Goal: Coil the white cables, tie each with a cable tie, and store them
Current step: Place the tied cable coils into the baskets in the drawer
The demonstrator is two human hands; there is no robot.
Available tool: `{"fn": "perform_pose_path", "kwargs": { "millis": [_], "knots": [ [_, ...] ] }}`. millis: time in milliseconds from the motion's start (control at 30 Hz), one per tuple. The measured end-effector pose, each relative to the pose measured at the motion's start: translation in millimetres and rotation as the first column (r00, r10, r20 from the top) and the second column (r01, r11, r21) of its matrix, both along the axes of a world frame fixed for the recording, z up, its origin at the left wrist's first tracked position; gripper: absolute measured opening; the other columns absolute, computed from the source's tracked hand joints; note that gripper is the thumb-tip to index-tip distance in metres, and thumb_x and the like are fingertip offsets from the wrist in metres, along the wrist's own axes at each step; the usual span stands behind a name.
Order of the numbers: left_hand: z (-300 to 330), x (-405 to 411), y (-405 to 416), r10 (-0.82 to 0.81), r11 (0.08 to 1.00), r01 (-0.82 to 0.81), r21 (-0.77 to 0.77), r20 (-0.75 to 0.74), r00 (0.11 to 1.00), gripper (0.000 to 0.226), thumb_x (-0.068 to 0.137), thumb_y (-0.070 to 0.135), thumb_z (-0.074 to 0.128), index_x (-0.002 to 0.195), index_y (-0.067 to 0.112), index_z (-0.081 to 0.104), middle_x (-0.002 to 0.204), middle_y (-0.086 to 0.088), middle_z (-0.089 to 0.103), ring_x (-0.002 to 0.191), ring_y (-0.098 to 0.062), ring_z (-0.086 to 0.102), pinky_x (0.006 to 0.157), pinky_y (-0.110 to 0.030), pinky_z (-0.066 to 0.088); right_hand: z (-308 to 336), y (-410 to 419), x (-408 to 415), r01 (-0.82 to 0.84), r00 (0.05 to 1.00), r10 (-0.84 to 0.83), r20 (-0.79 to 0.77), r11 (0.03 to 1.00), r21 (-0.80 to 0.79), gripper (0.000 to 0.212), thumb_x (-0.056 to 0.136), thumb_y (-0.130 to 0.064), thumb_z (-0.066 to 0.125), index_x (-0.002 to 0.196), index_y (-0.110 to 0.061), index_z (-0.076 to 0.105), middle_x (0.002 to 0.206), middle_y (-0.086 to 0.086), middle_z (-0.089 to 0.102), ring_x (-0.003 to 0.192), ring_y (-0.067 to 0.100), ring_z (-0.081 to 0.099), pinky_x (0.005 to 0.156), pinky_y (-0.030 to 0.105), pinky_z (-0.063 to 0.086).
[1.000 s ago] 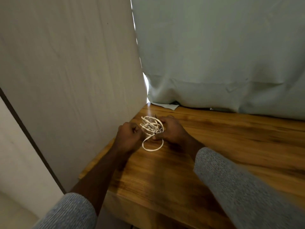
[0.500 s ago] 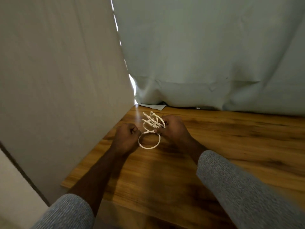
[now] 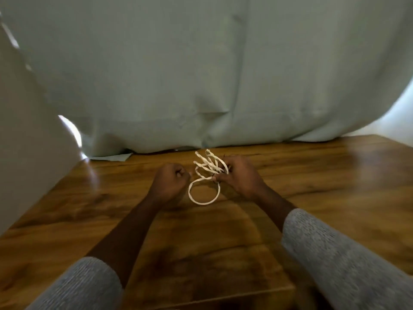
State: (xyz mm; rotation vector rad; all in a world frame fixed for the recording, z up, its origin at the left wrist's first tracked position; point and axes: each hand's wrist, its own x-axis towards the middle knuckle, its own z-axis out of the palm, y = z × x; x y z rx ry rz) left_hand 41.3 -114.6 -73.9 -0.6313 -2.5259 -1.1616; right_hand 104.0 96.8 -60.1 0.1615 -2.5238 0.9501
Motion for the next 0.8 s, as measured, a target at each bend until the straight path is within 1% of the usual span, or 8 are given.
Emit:
{"fn": "perform_pose_path", "kwargs": {
  "millis": [67,167,233,300,400,533,700,800],
  "knots": [
    [1,9,45,-0.085,0.996,0.085,-0.002,-0.024,0.996,0.032,0.086,0.017,0.074,0.058,0.01,0.059,0.054,0.004,0.054,0.051,-0.003,0.046,0.049,-0.018,0.031,1,41,27,0.075,0.997,-0.075,-0.011,0.997,-0.018,0.021,0.071,-0.018,0.089,0.089,-0.018,0.078,0.074,-0.019,0.06,0.066,-0.006,0.055,0.057,0.01,0.034],
    [-2,27,115,-0.227,0.974,0.227,-0.011,-0.017,0.974,0.033,0.086,0.019,0.073,0.057,0.01,0.058,0.056,-0.005,0.058,0.052,-0.009,0.048,0.053,-0.028,0.036,0,105,74,0.214,0.977,-0.214,-0.006,0.977,-0.004,0.022,0.071,-0.017,0.088,0.09,-0.016,0.076,0.076,-0.018,0.057,0.066,-0.005,0.051,0.056,0.008,0.03],
    [-6,41,163,-0.301,0.953,0.301,-0.027,-0.011,0.953,0.03,0.086,0.019,0.073,0.06,0.008,0.062,0.058,-0.007,0.061,0.053,-0.01,0.05,0.055,-0.031,0.039,-4,143,108,0.299,0.954,-0.299,0.004,0.954,-0.022,0.022,0.071,-0.02,0.088,0.088,-0.022,0.074,0.077,-0.016,0.064,0.068,-0.003,0.057,0.059,0.011,0.037],
    [-7,60,206,-0.359,0.932,0.358,-0.047,-0.007,0.933,0.027,0.086,0.019,0.073,0.061,0.01,0.065,0.059,-0.002,0.061,0.053,-0.007,0.051,0.055,-0.027,0.038,-7,177,138,0.382,0.924,-0.382,-0.017,0.924,-0.002,0.023,0.069,-0.023,0.089,0.089,-0.018,0.078,0.082,-0.011,0.07,0.072,0.005,0.062,0.061,0.017,0.04],
    [-8,98,270,-0.492,0.87,0.491,-0.034,-0.036,0.87,0.027,0.084,0.017,0.075,0.06,0.014,0.064,0.058,0.005,0.059,0.053,-0.003,0.051,0.053,-0.02,0.036,-9,221,191,0.516,0.856,-0.515,-0.041,0.856,0.033,0.026,0.067,-0.022,0.091,0.091,-0.015,0.08,0.081,-0.01,0.06,0.073,0.008,0.056,0.059,0.01,0.032],
    [-13,147,337,-0.621,0.784,0.62,-0.032,-0.048,0.782,0.026,0.082,0.02,0.076,0.061,0.011,0.064,0.055,0.002,0.059,0.053,-0.004,0.053,0.056,-0.024,0.04,-13,268,258,0.646,0.763,-0.646,-0.026,0.762,0.028,0.023,0.067,-0.024,0.091,0.086,-0.018,0.08,0.082,-0.003,0.069,0.073,0.01,0.06,0.063,0.023,0.037],
    [-21,208,399,-0.731,0.683,0.729,-0.056,-0.064,0.68,0.024,0.081,0.014,0.074,0.059,0.014,0.064,0.053,0.005,0.059,0.052,-0.001,0.055,0.052,-0.02,0.039,-25,314,333,0.789,0.614,-0.789,0.028,0.613,-0.026,0.02,0.069,-0.024,0.09,0.084,-0.018,0.078,0.078,-0.006,0.068,0.076,0.014,0.065,0.067,0.026,0.042],
    [-25,239,425,-0.782,0.623,0.779,-0.074,-0.036,0.622,0.024,0.083,0.019,0.073,0.061,0.014,0.065,0.056,0.003,0.062,0.052,-0.005,0.056,0.054,-0.026,0.043,-31,335,375,0.852,0.523,-0.852,0.025,0.523,-0.004,0.019,0.071,-0.024,0.088,0.082,-0.017,0.076,0.079,-0.001,0.071,0.076,0.018,0.067,0.067,0.031,0.048]
  ]
}}
